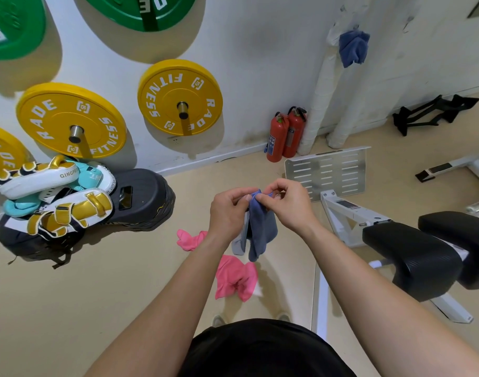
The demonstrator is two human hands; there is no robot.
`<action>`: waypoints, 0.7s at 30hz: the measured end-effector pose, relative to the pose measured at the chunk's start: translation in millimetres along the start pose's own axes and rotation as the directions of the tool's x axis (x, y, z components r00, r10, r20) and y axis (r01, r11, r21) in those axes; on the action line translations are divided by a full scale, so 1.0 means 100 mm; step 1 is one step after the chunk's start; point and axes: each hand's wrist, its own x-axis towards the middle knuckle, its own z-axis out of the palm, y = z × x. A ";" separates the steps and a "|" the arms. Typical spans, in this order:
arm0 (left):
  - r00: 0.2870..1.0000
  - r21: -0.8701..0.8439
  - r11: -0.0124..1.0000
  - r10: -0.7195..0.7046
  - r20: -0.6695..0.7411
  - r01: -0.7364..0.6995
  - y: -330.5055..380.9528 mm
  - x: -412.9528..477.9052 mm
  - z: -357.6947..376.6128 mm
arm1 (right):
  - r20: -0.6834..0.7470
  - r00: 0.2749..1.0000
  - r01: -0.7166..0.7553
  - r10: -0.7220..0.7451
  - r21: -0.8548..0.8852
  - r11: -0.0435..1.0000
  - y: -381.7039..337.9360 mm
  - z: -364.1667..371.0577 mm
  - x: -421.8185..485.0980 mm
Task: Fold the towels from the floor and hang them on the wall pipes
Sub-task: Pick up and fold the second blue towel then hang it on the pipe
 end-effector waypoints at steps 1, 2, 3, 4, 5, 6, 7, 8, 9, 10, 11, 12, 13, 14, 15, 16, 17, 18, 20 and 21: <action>1.000 0.001 1.000 0.007 0.002 -0.007 0.00 0.00 0.00 | 0.002 1.000 -0.003 0.003 0.007 1.000 0.00 0.00 0.00; 1.000 0.004 1.000 0.015 0.007 -0.015 0.01 0.00 -0.01 | 0.004 1.000 -0.005 0.005 0.014 1.000 0.01 0.00 0.00; 1.000 0.012 1.000 0.021 0.012 -0.021 0.01 0.00 -0.01 | 0.005 1.000 -0.008 0.008 0.018 1.000 0.01 0.00 0.00; 1.000 0.028 0.999 0.027 0.015 -0.027 0.01 0.00 -0.02 | 0.008 1.000 -0.011 0.011 0.024 1.000 0.02 0.01 0.00; 0.999 0.049 0.998 0.033 0.016 -0.034 0.00 0.01 -0.03 | 0.011 1.000 -0.013 0.013 0.030 0.999 0.03 0.01 0.01; 0.999 0.069 0.997 0.039 0.018 -0.040 0.00 0.01 -0.03 | 0.012 1.000 -0.014 0.014 0.030 0.999 0.04 0.01 0.01; 0.999 0.082 0.996 0.042 0.023 -0.044 0.01 0.01 -0.03 | 0.010 1.000 -0.015 0.015 0.024 1.000 0.05 0.02 0.01; 0.999 0.081 0.996 0.040 0.030 -0.042 0.03 0.00 -0.03 | 0.007 1.000 -0.015 0.015 0.013 1.000 0.06 0.02 0.01; 0.999 0.072 0.997 0.035 0.040 -0.038 0.05 -0.01 -0.04 | 0.001 1.000 -0.015 0.015 0.001 1.000 0.07 0.02 0.01; 0.998 0.060 0.998 0.029 0.055 -0.033 0.06 -0.02 -0.04 | -0.005 1.000 -0.017 0.017 -0.005 1.000 0.09 0.03 0.02; 0.997 0.061 0.998 0.028 0.073 -0.032 0.08 -0.03 -0.05 | -0.014 1.000 -0.021 0.021 -0.012 1.000 0.09 0.04 0.02; 0.996 0.082 0.996 0.035 0.088 -0.042 0.09 -0.03 -0.06 | -0.018 1.000 -0.024 0.023 -0.022 0.999 0.09 0.06 0.03; 0.994 0.117 0.991 0.047 0.096 -0.059 0.10 -0.02 -0.09 | -0.015 1.000 -0.022 0.021 -0.033 0.999 0.09 0.07 0.03; 0.994 0.154 0.985 0.061 0.092 -0.075 0.11 0.00 -0.11 | -0.001 1.000 -0.018 0.018 -0.044 0.999 0.09 0.08 0.04; 0.994 0.183 0.979 0.074 0.080 -0.088 0.12 0.03 -0.15 | 0.028 1.000 -0.013 0.015 -0.049 0.999 0.08 0.10 0.04; 0.994 0.206 0.973 0.088 0.062 -0.099 0.14 0.05 -0.18 | 0.070 0.997 -0.010 0.013 -0.047 0.999 0.08 0.11 0.04; 0.993 0.227 0.967 0.104 0.046 -0.112 0.17 0.06 -0.21 | 0.118 0.993 0.000 0.005 -0.050 0.999 0.08 0.12 0.02; 0.992 0.247 0.960 0.123 0.041 -0.129 0.20 0.08 -0.24 | 0.147 0.989 0.023 -0.012 -0.068 0.997 0.10 0.13 0.01; 0.986 0.281 0.945 0.152 0.066 -0.165 0.23 0.10 -0.31 | 0.111 0.993 0.053 -0.036 -0.155 0.987 0.13 0.15 -0.01; 0.983 0.294 0.938 0.164 0.086 -0.182 0.25 0.10 -0.34 | 0.071 0.997 0.052 -0.038 -0.201 0.978 0.14 0.15 -0.02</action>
